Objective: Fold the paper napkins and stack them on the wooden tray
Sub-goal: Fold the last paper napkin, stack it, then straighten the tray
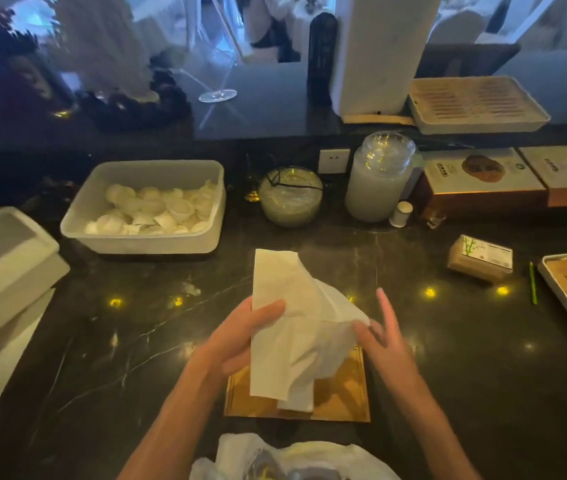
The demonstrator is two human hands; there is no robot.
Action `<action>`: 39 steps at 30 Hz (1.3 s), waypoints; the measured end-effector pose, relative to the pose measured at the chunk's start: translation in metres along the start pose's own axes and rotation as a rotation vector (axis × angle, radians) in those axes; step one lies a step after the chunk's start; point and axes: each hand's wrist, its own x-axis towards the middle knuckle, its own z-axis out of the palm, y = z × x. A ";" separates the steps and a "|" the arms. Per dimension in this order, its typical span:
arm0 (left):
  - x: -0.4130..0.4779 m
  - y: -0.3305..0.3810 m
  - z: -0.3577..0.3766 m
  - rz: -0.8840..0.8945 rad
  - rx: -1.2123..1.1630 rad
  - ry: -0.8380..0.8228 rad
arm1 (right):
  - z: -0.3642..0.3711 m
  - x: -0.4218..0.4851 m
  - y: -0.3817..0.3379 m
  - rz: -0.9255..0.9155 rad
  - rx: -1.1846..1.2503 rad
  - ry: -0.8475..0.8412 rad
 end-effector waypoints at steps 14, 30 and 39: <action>-0.025 0.022 -0.011 0.059 0.383 0.339 | -0.017 0.002 -0.035 -0.058 0.013 0.004; -0.028 0.023 0.008 0.481 0.502 0.328 | -0.017 -0.016 -0.060 -0.240 0.147 0.199; -0.033 0.020 -0.004 0.536 0.816 0.315 | -0.015 -0.011 -0.068 -0.314 -0.136 0.182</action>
